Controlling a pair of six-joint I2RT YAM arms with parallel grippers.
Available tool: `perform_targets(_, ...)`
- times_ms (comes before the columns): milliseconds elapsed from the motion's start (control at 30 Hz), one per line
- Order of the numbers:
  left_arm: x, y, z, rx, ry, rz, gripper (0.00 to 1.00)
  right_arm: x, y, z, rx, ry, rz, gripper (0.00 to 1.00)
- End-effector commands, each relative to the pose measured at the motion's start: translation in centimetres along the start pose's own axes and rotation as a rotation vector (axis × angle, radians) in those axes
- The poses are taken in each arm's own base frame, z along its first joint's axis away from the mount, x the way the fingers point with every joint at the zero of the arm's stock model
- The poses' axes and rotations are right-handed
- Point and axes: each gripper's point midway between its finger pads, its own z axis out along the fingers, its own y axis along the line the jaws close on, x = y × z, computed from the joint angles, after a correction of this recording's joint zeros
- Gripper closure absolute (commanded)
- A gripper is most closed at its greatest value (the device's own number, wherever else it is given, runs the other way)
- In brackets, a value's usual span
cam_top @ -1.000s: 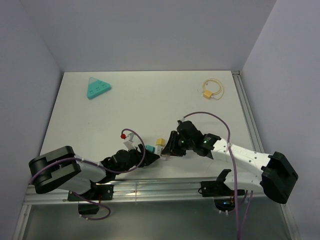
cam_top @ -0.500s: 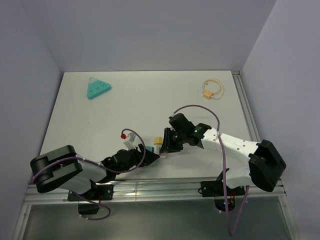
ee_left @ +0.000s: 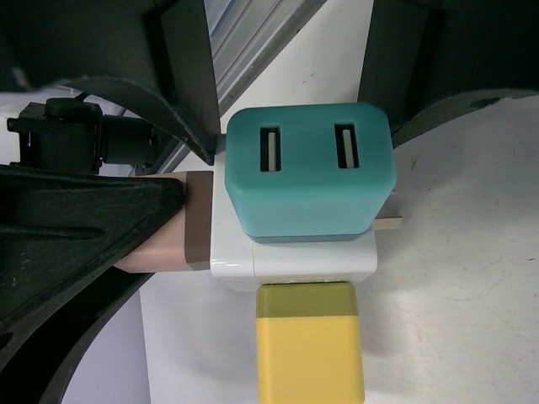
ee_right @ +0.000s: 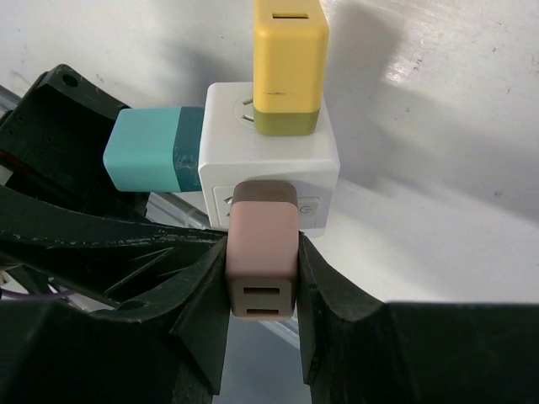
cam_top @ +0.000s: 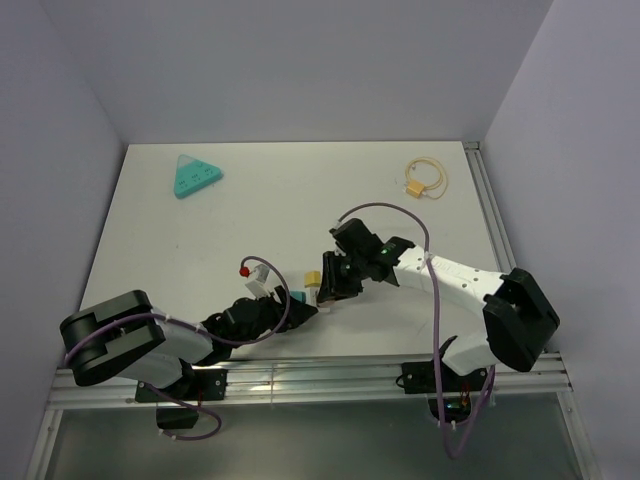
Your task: Insert the plug
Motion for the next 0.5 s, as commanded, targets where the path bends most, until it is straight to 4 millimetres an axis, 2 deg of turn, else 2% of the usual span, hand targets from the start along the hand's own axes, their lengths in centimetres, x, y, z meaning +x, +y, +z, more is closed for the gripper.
perform_targets(0,1.6,-1.9,-0.1,0.078,0.088,0.007,1.00,-0.4,-3.3,1.8,0.158,-0.008,-0.071,1.00)
perform_targets(233,1.7,-1.9,0.0,0.083,0.096,0.000,1.00,-0.6,-3.7,2.8,0.196,0.049,-0.116,1.00)
perform_targets(267,1.7,-1.8,-0.1,0.081,0.095,0.001,1.00,-0.1,-4.2,3.5,0.202,0.073,-0.101,1.00)
perform_targets(367,1.7,-1.8,-0.1,0.078,0.095,0.000,0.99,1.4,-4.0,5.4,0.180,0.117,-0.099,1.00)
perform_targets(467,1.7,-1.7,-0.1,0.074,0.095,-0.001,1.00,1.7,-4.0,6.1,0.197,0.127,-0.120,1.00)
